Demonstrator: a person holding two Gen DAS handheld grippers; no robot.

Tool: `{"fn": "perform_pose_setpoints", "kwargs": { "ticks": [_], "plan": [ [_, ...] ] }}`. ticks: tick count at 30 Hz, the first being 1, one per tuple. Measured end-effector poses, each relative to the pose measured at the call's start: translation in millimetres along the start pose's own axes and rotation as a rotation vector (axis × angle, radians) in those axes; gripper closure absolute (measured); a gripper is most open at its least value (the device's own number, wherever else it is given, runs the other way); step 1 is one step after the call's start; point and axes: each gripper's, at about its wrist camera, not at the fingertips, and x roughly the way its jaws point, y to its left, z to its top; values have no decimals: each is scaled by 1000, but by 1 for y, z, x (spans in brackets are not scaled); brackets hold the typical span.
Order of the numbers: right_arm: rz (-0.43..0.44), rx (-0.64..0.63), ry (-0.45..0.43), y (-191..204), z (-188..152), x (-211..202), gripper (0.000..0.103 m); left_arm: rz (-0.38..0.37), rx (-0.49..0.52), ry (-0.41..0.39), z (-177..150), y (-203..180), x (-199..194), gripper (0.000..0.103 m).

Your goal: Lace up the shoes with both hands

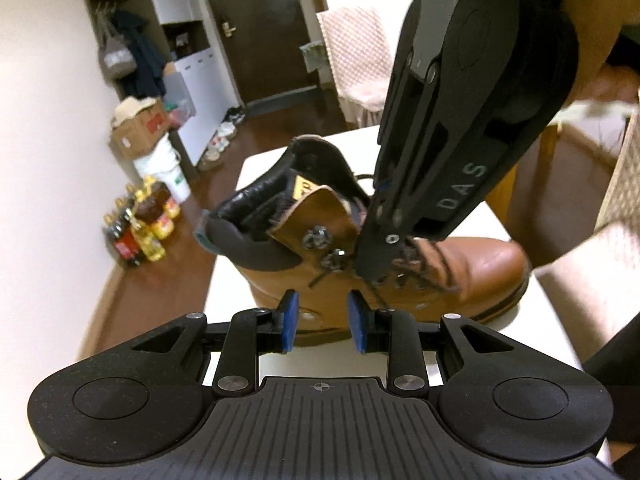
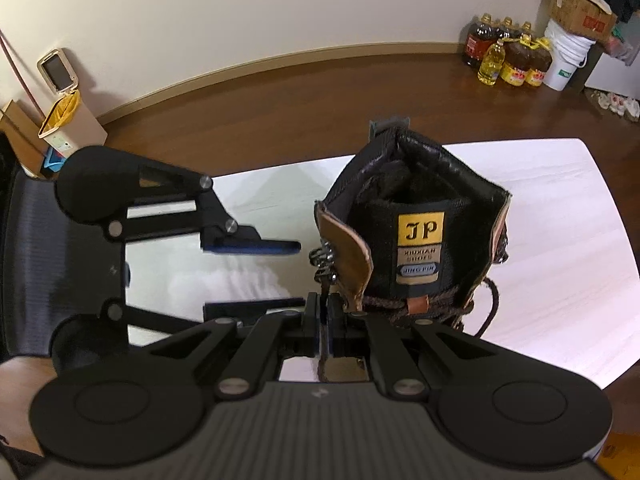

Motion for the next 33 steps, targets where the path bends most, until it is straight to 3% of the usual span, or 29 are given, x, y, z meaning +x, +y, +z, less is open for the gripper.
{"fn": "perform_pose_setpoints", "kwargs": {
  "ticks": [9, 11, 14, 15, 20, 26, 29, 33],
  "plan": [
    [2, -9, -4, 2, 1, 3, 99, -29, 177, 0, 5, -8, 9, 77],
    [-2, -10, -10, 2, 2, 2, 99, -33, 201, 0, 5, -12, 10, 79],
    [-3, -7, -21, 3, 3, -2, 99, -40, 222, 1, 6, -17, 12, 93],
    [0, -6, -21, 3, 3, -2, 99, -41, 217, 5, 6, -19, 12, 99],
    [17, 17, -34, 2, 1, -5, 94, -30, 109, 61, -2, -16, 10, 101],
    [4, 94, -44, -12, -18, -22, 90, 23, -65, 245, -51, -1, 1, 101],
    [-11, 143, -16, -21, -33, -21, 90, 19, -110, 343, -79, -1, -10, 101],
    [-10, 188, 5, -23, -46, -20, 90, -14, -146, 418, -108, -8, -26, 101]
  ]
}}
